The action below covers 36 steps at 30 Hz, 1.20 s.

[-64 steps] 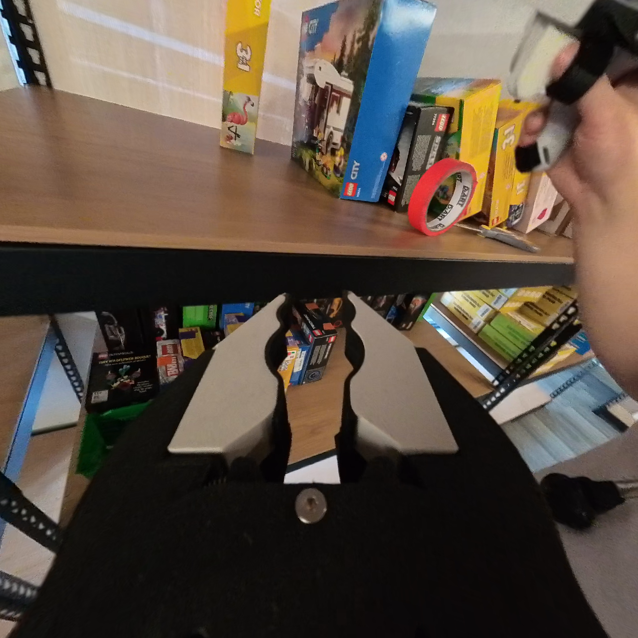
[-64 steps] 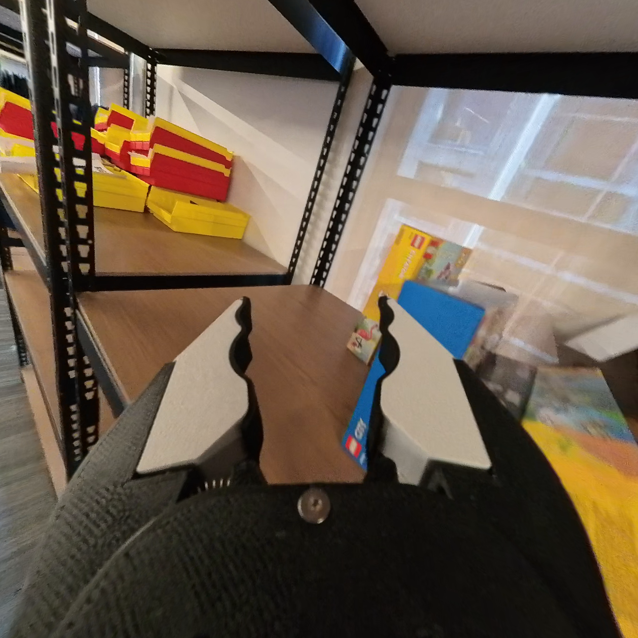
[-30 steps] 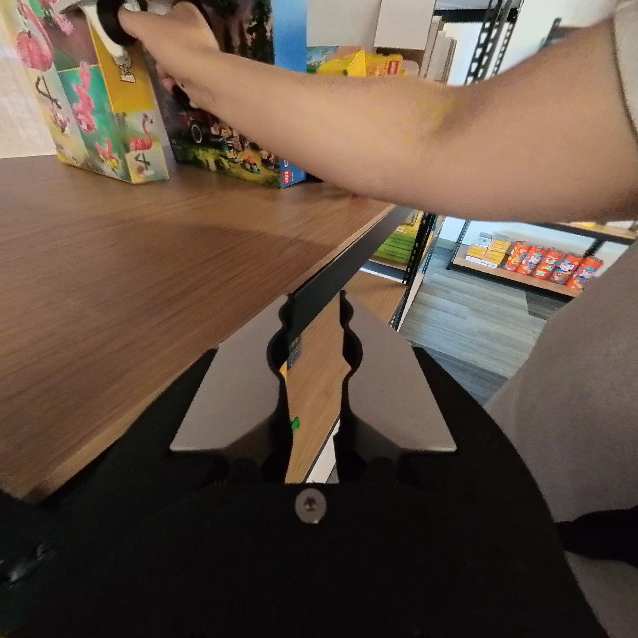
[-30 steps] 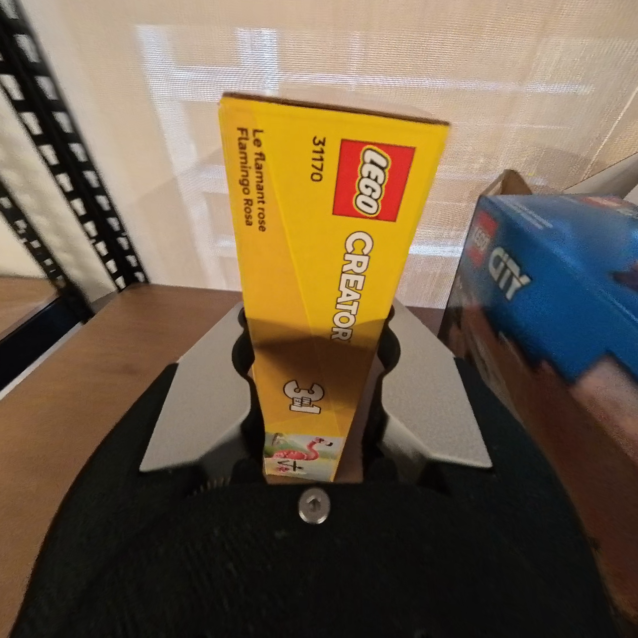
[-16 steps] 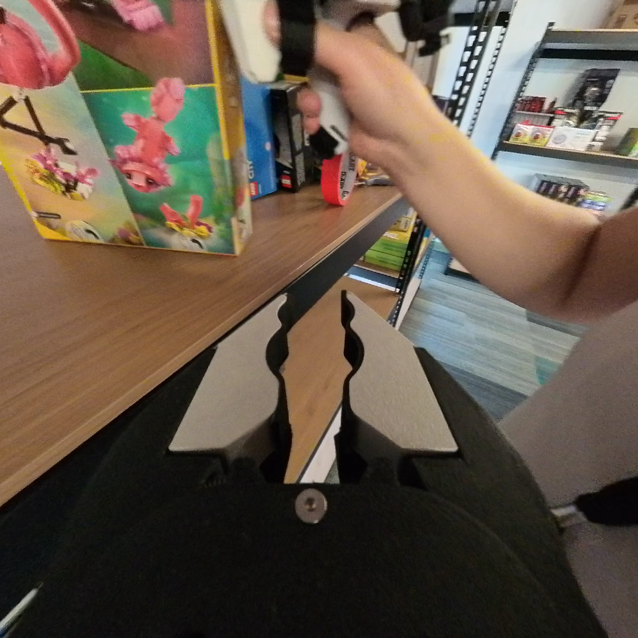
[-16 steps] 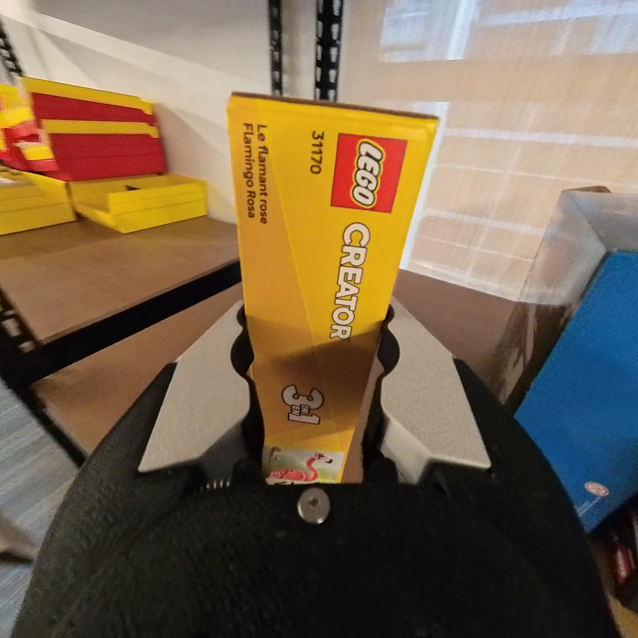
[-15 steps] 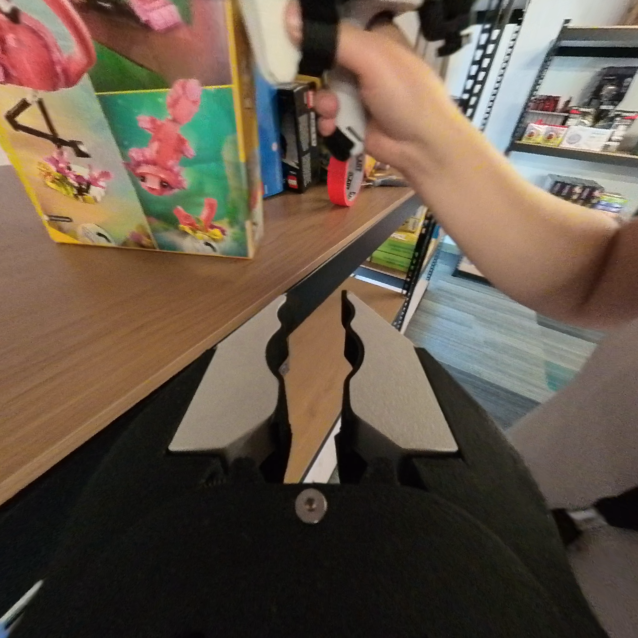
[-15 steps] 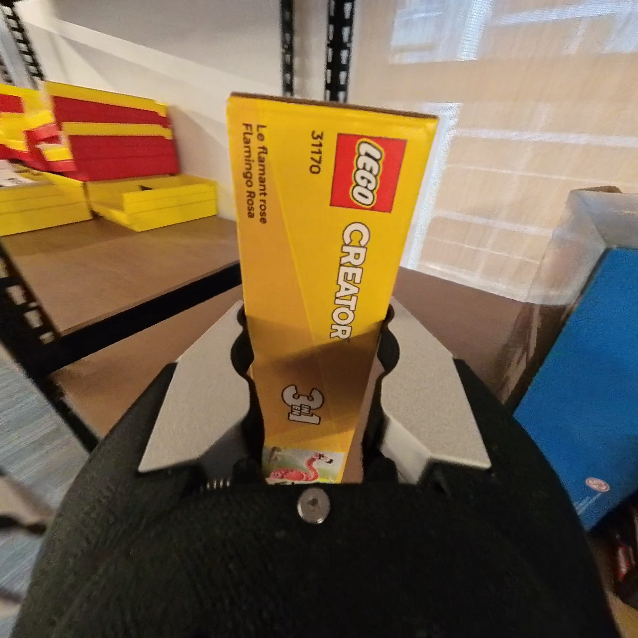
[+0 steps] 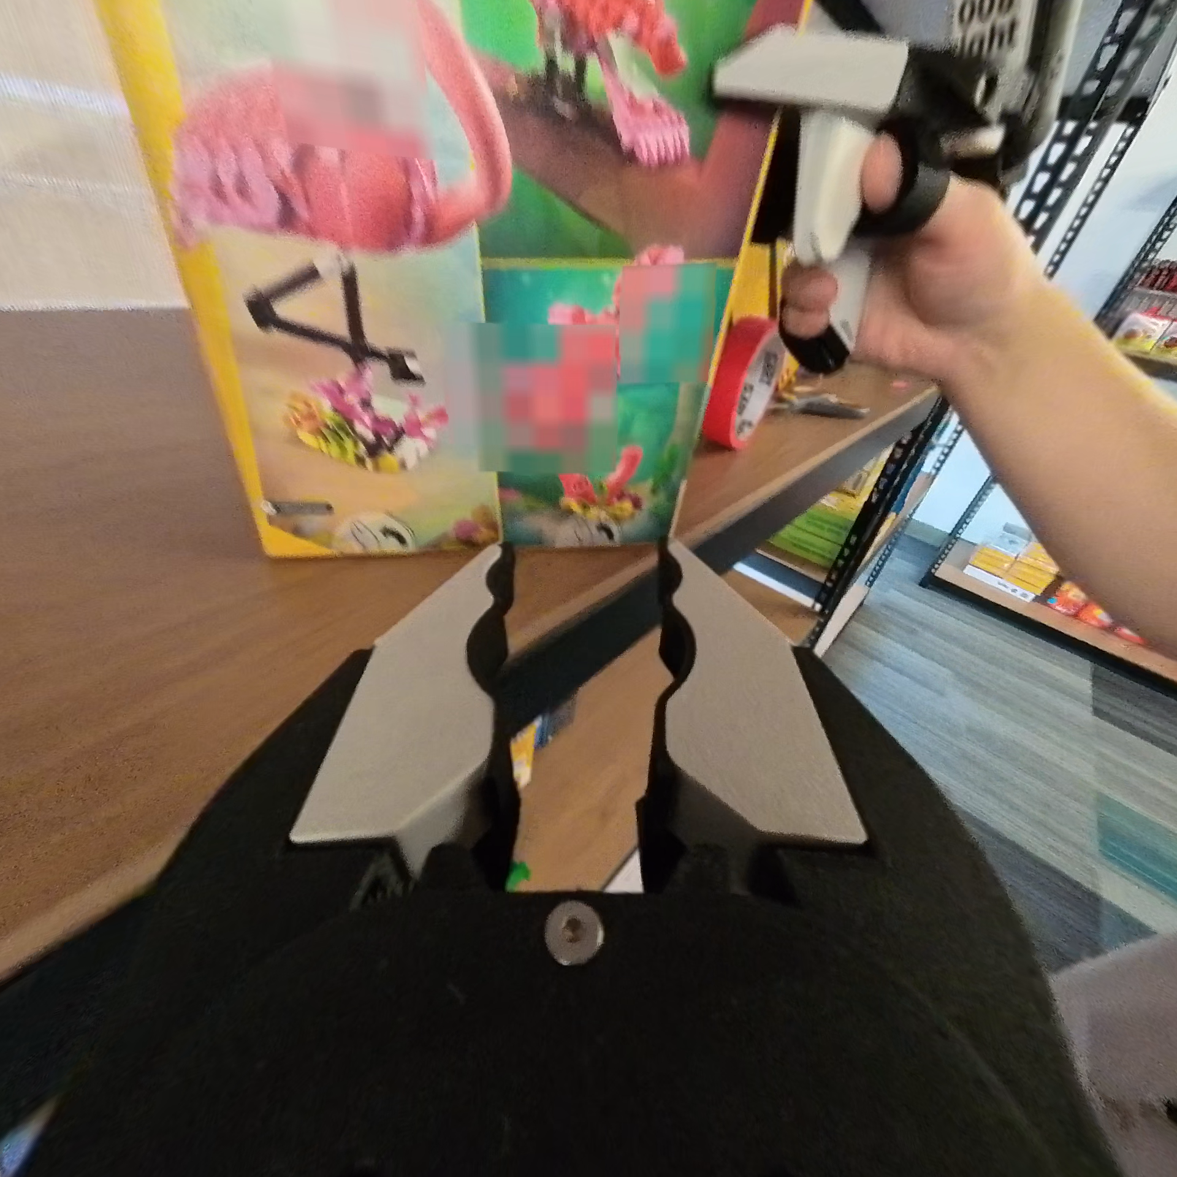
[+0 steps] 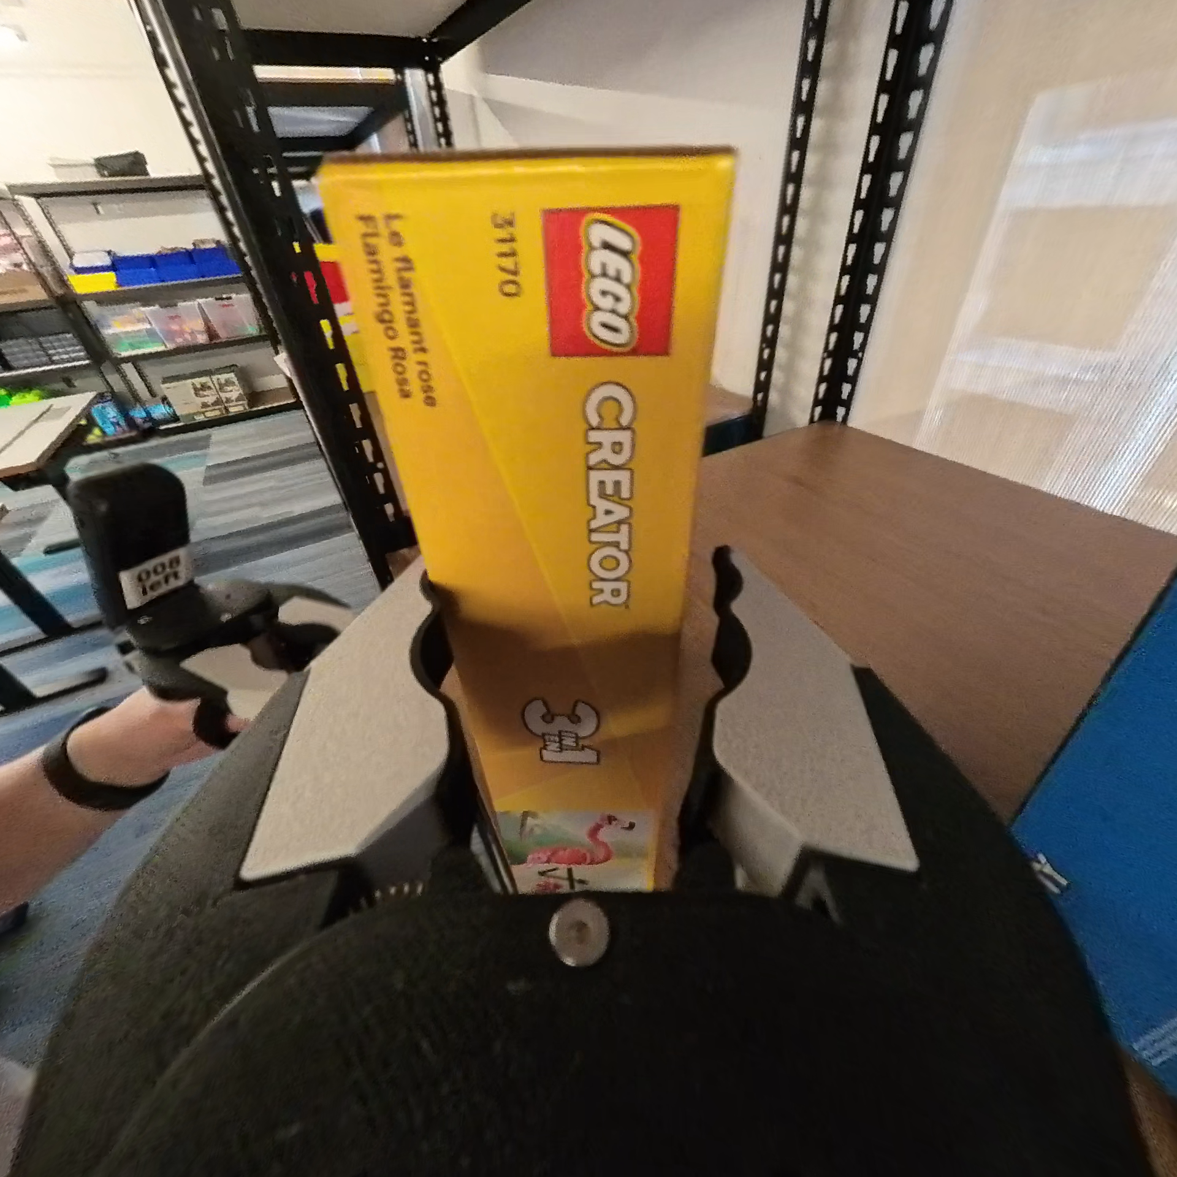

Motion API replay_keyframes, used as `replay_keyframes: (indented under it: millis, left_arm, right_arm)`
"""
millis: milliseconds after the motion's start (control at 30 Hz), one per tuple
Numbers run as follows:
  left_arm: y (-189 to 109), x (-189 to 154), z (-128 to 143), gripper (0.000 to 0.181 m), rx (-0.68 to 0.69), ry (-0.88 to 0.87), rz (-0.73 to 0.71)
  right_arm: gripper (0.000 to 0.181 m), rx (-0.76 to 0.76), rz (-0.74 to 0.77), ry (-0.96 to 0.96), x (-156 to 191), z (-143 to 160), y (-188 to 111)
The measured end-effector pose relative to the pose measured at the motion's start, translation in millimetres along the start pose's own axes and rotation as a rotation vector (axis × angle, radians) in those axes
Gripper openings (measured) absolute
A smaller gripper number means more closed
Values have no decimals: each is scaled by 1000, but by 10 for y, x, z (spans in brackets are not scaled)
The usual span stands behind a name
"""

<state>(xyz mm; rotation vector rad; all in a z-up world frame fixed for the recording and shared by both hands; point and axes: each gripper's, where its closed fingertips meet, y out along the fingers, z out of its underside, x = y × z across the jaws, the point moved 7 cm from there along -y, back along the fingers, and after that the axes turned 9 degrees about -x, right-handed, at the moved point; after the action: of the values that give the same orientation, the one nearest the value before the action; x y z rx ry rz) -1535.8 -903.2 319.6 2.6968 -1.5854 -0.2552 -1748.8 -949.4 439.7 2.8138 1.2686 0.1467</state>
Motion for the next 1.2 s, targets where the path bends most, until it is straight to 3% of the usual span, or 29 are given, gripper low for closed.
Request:
replay_keyframes:
  millis: [100, 267, 300, 400, 500, 633, 700, 767, 833, 900, 1000, 1100, 1200]
  left_arm:
    - [133, 174, -332, 66, -52, 22, -1]
    - [524, 519, -701, 122, -91, 123, -50]
    - [575, 580, -769, 123, -120, 141, -50]
    - [713, 675, -937, 125, -224, 102, 61]
    - [872, 832, -900, 127, -154, 55, 165]
    - [956, 829, -864, 125, -155, -87, 350]
    - [997, 820, -776, 123, -80, -32, 362]
    - [1009, 759, -656, 101, 35, 36, 404]
    - [1002, 722, -613, 98, 62, 70, 388]
    - [972, 700, -609, 95, 55, 79, 357]
    - [869, 661, -608, 85, 43, 92, 301]
    - [761, 584, -599, 79, 17, 112, 202]
    - [667, 478, -590, 77, -2, 125, 94]
  right_arm:
    - [71, -11, 13, -27, 21, -6, -17]
    - [70, 42, 0, -37, 14, -25, -39]
    - [70, 62, -14, -40, 3, -35, -55]
    - [70, 109, -65, -34, -47, -59, -119]
    - [70, 127, -128, -15, -92, -72, -180]
    - [70, 128, -214, -15, -141, -82, -246]
    - [70, 115, -259, -2, -167, -80, -265]
    - [70, 98, -296, 7, -190, -75, -271]
    - [70, 87, -300, 31, -220, -64, -276]
    - [83, 80, -213, 47, -296, -38, -285]
    - [85, 13, 7, 49, -390, -18, -368]
    - [69, -36, 182, 73, -348, 47, -411]
    - [50, -51, 249, 58, -272, 63, -335]
